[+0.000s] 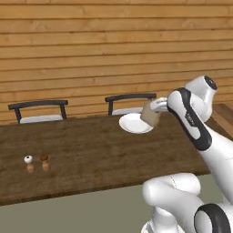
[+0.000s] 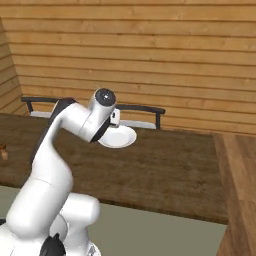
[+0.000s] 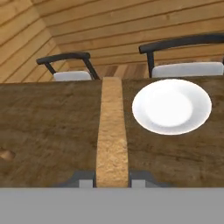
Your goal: Start the toaster. Once the lever pops up, take the bread to the plate on the dining counter.
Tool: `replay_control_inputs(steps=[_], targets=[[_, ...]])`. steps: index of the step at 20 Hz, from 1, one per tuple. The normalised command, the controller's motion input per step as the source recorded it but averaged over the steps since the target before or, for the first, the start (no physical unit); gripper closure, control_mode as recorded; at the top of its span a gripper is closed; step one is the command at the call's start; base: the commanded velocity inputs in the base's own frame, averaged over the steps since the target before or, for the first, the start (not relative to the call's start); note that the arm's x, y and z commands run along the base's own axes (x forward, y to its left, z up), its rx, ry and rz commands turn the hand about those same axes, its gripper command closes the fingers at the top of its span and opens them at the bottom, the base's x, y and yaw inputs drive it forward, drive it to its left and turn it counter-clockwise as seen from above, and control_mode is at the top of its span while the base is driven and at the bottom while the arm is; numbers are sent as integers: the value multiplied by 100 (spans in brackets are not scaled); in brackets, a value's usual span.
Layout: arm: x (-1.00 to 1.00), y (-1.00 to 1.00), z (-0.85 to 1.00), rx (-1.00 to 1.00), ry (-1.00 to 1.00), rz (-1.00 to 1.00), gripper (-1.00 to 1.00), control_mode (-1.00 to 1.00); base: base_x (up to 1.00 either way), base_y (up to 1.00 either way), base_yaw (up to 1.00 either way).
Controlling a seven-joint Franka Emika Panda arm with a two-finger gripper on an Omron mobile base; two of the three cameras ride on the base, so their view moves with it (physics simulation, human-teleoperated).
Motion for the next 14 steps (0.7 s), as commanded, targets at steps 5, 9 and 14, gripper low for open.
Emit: replay_control_inputs(steps=[5,9,14], targets=[[100,-7,-25,5,31,5,100,-100,0,0,0],[85,0,-54,0,18,10,100,-100,0,0,0],[58,-3,-37,5,0,10,100,-100,0,0,0]])
